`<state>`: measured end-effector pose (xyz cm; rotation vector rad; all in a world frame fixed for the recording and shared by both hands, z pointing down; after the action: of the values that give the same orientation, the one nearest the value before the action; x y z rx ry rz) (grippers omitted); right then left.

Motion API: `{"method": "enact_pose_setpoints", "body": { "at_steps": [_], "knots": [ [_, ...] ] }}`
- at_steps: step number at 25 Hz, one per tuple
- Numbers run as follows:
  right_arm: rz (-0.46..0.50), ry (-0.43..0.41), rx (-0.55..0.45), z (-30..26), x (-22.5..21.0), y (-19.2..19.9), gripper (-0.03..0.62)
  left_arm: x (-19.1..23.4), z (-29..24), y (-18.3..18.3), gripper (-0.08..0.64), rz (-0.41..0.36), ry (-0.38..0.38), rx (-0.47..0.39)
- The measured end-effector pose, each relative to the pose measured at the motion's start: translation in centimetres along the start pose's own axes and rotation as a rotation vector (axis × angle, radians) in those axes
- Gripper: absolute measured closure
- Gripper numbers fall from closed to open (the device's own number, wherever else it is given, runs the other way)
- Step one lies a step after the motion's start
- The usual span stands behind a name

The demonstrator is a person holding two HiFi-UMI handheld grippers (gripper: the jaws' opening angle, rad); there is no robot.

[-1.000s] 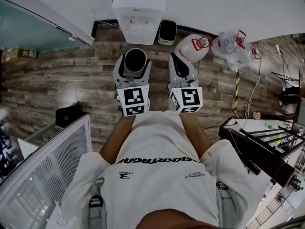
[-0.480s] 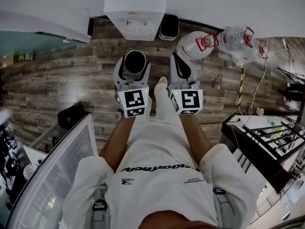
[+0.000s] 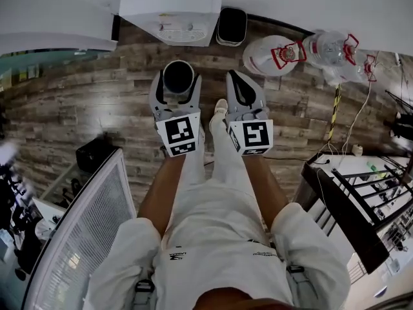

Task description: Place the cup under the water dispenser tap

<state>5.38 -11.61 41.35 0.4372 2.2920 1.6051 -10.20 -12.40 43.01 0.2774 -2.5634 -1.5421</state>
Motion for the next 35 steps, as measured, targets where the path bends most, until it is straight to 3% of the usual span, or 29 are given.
{"method": "enact_pose_setpoints", "body": {
  "at_steps": [16,23,35],
  "knots": [
    [-0.027,0.028,0.045,-5.9,-3.1,10.6,0.591,0.3,-12.2,8.9,0.192,0.017,-0.022,0.004],
    [0.000,0.012,0.037,-8.0,-3.0,13.6,0.591,1.2,-16.3,13.6,0.190,0.007,-0.012,-0.006],
    [-0.039,0.039,0.041,-10.4,-4.1,17.4,0.591,2.9,-24.2,19.0,0.190,-0.016,0.003,-0.008]
  ]
}}
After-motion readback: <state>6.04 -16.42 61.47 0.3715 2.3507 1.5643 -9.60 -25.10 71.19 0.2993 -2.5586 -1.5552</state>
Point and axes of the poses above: the fingertips, and each gripper's own axes: z backward along the fingers, x to its left, y out of its underside, the point moved 6 cm from there along z, backward along the fingers, and after that the axes turned 2 degrees about z, right-handed, at the moved point
